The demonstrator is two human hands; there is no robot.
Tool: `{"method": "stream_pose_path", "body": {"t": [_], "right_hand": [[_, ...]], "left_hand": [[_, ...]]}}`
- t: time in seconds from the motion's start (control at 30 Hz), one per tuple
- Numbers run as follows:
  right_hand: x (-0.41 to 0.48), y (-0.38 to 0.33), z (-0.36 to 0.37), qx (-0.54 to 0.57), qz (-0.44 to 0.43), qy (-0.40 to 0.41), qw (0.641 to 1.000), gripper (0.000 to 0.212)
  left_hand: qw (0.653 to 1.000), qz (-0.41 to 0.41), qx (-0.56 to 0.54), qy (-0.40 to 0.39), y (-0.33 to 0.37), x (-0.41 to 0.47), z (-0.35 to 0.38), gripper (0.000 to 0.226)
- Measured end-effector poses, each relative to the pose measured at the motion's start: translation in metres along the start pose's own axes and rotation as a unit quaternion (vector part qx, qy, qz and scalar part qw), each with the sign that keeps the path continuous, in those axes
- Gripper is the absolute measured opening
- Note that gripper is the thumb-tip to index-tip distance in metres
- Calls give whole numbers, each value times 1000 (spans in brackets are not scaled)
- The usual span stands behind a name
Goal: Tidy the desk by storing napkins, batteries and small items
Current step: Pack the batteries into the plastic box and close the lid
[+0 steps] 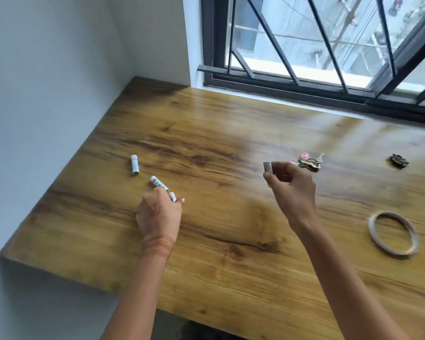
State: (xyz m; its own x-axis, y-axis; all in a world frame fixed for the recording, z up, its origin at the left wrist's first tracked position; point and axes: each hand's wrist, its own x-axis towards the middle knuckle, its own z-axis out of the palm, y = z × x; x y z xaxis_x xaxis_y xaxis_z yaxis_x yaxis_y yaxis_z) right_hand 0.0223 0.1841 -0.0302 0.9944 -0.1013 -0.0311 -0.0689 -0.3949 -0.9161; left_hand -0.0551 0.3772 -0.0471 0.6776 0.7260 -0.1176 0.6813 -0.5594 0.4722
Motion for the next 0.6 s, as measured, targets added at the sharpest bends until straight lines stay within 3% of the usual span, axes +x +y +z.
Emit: {"method": "stream_pose_path", "body": {"t": [0.13,0.3,0.47,0.6], "right_hand": [[-18,-1,5,1,18,7,1000,16],[-37,0,4,73,76,-7,994,15],[-60,-3,-6,258,190,-42,946,14],[-72,1,-29,324,217,-65,919,5]], "left_hand": [[999,41,19,-2,-2,-2,-3,24],[994,92,-61,-19,-5,-3,-6,26],[961,127,-208,-130,12,-18,-6,28],[911,133,-305,-243,44,-53,1,27]]}}
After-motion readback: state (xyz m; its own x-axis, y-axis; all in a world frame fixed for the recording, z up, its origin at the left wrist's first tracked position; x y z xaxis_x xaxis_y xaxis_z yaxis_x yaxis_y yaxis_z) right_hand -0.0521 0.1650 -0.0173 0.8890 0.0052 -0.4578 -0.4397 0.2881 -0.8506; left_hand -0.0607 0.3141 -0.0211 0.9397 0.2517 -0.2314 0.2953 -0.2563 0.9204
